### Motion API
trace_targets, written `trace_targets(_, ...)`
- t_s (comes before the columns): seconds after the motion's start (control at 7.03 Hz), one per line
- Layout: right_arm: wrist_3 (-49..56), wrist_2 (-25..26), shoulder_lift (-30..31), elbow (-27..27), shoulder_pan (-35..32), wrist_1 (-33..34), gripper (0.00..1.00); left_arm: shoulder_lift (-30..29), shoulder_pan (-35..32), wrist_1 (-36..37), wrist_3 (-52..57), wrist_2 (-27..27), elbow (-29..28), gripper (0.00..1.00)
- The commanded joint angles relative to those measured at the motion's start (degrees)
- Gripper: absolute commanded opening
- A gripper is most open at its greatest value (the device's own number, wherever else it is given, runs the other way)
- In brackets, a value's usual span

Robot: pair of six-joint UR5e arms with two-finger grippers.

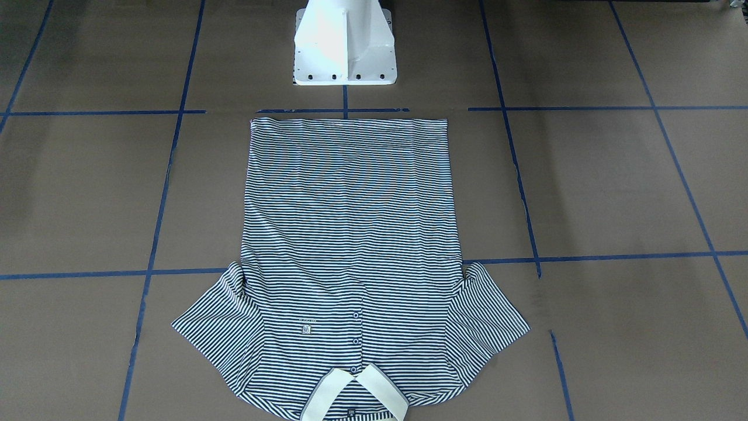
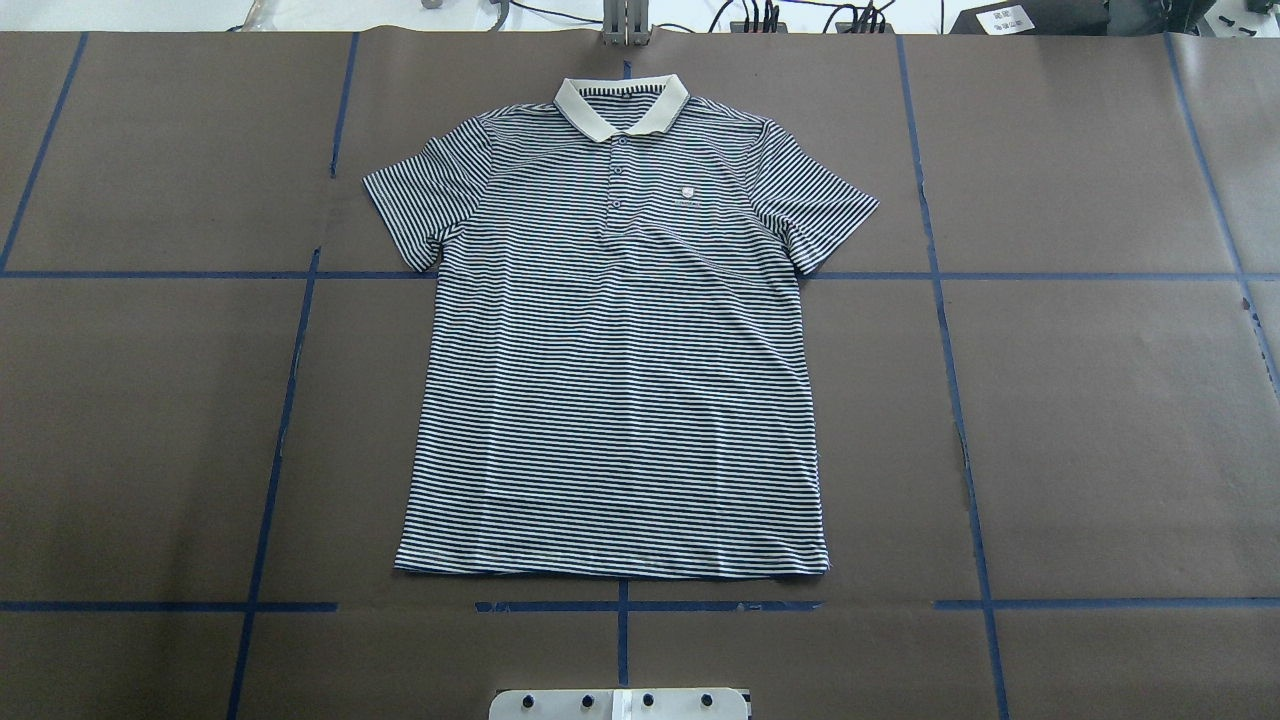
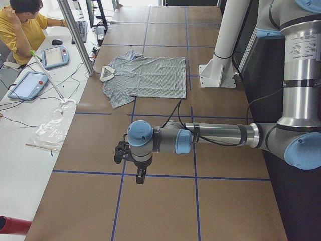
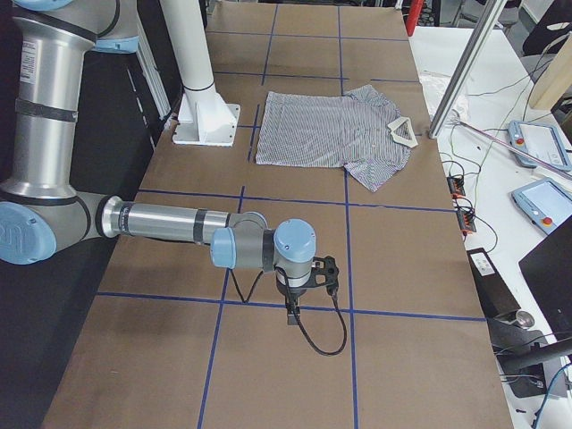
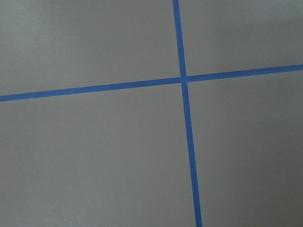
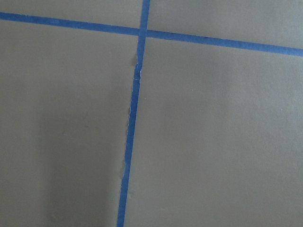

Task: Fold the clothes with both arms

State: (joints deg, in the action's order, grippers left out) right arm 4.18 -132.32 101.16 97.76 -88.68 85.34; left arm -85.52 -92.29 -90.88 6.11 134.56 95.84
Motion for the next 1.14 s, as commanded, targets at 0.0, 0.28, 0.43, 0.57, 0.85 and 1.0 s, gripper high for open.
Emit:
trace_targets(0.0,0.0,-0.2,-0.1,0.2,0.0,-0.2,1.00,-0.1,0.2,0.0,0.0,0.0,0.2,1.00)
trace_targets(0.28,0.0,-0.1,-0.2,0.2,0.1,-0.4,1.00,0.2,0.3,-1.6,0.2,-0.3,0.3,1.00)
trace_targets(0.43,-0.1,-0.4,-1.7,0.7,0.6,-2.1,1.00,0.3,0.4,-6.7,0.2,0.0,0.4,1.00)
trace_targets(0.57,0.0,0.2,-3.9,0.2,0.6,-9.2,1.00,0.0,0.4,-14.3,0.5,0.1,0.6,1.00)
trace_targets(0.85,-0.1,1.0,-14.2,-9.8,0.6,-20.0,1.00,-3.5,0.5,-37.0,-0.4,-0.1,-2.5,1.00)
trace_targets(1.0,-0.5,0.9,-14.3,-13.6,0.5,-25.5,1.00,-5.5,0.5,-43.5,-1.4,0.3,-6.2,1.00)
